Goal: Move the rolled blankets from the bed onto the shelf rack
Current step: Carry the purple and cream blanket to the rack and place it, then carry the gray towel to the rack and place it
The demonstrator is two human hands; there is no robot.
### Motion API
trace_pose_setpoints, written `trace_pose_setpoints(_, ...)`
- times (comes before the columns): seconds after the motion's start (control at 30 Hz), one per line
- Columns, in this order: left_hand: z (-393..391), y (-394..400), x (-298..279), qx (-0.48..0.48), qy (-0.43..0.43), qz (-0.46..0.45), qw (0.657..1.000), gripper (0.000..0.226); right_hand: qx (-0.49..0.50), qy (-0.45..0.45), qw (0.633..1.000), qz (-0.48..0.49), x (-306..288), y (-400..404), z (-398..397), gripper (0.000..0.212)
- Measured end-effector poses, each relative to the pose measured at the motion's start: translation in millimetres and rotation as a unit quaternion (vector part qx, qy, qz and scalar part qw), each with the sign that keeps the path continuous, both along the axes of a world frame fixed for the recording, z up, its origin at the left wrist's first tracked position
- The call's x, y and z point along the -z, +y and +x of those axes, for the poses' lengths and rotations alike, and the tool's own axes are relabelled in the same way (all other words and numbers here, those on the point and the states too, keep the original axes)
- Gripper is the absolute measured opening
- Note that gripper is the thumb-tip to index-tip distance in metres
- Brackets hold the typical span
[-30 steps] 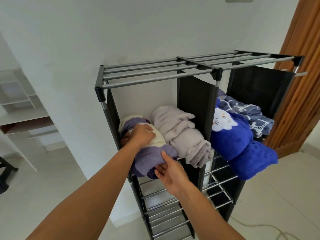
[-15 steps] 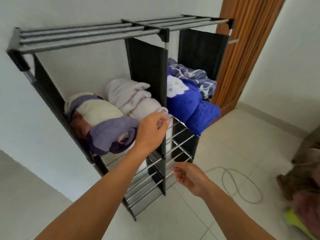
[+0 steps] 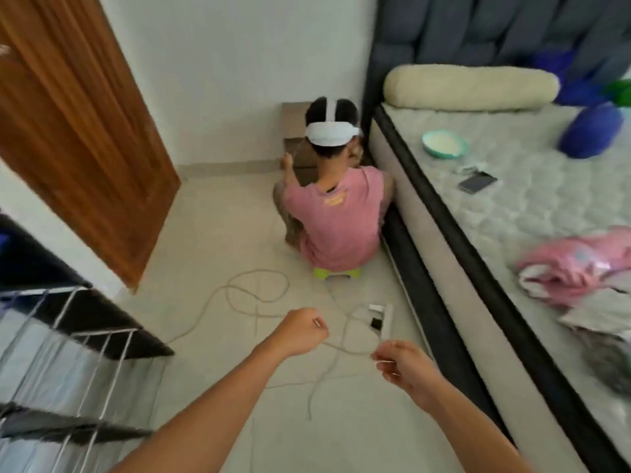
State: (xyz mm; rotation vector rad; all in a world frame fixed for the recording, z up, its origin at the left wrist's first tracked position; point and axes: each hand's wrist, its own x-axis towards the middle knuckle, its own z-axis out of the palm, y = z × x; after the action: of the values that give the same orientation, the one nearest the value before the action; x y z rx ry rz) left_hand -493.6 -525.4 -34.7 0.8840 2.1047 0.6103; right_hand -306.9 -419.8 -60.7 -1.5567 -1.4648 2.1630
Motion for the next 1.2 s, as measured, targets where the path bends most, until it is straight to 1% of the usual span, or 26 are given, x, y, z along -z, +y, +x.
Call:
trace_pose_setpoints(0.1,76,98,12,0.104,0.004,0.006,0.995,0.017,0.104,-0.006,0.994,0.010,11,59,106,0.006)
trace_pose_setpoints(0.2,160,182,21,0.196,-0.013,0.017,0.980,0.007,0.201,-0.018,0.979,0.014,10,107,201,0.009)
trace_pose_setpoints(0.3,238,249,20,0.244,-0.060,0.002,0.968,0.017,0.309,-0.011,0.951,0.012,2,145,277,0.007)
trace_pose_setpoints(0.37,283,288,19,0.263,-0.087,-0.010,0.961,0.013,0.366,0.000,0.930,0.012,-2,165,317,0.004)
trace_pose_setpoints(0.43,320,323,21,0.258,-0.127,-0.030,0.957,0.012,0.408,0.009,0.913,0.012,-2,183,346,0.003)
trace_pose_setpoints(0.47,336,340,23,0.237,-0.160,-0.045,0.957,0.013,0.425,0.012,0.905,0.012,-1,191,357,0.004)
trace_pose_setpoints(0.57,376,381,30,0.135,-0.275,-0.106,0.946,0.017,0.463,0.011,0.886,0.016,4,218,381,0.008)
trace_pose_setpoints(0.63,396,405,41,0.070,-0.337,-0.137,0.929,0.029,0.478,-0.004,0.878,0.021,12,239,392,0.005)
trace_pose_setpoints(0.7,408,422,53,0.025,-0.375,-0.164,0.912,0.045,0.475,-0.033,0.879,0.022,19,263,400,0.004)
trace_pose_setpoints(0.77,416,434,59,-0.003,-0.398,-0.183,0.899,0.055,0.465,-0.056,0.883,0.023,23,288,406,0.008)
trace_pose_setpoints(0.87,419,448,70,-0.042,-0.400,-0.212,0.891,0.059,0.444,-0.109,0.889,0.035,27,328,413,0.004)
trace_pose_setpoints(0.97,422,457,83,-0.078,-0.394,-0.238,0.884,0.057,0.381,-0.161,0.907,0.076,33,372,428,0.006)
trace_pose_setpoints(1.0,424,459,87,-0.091,-0.397,-0.246,0.880,0.058,0.353,-0.192,0.910,0.099,36,389,434,0.013)
trace_pose_setpoints(1.03,427,462,90,-0.104,-0.404,-0.253,0.873,0.057,0.320,-0.228,0.911,0.125,39,406,440,0.024)
trace_pose_setpoints(1.1,435,469,91,-0.131,-0.418,-0.265,0.859,0.054,0.261,-0.292,0.900,0.190,44,441,452,0.042)
trace_pose_setpoints(1.13,439,471,92,-0.146,-0.422,-0.269,0.853,0.051,0.236,-0.315,0.893,0.218,46,455,457,0.046)
trace_pose_setpoints(1.2,446,475,93,-0.164,-0.417,-0.274,0.851,0.049,0.204,-0.337,0.887,0.241,50,480,468,0.052)
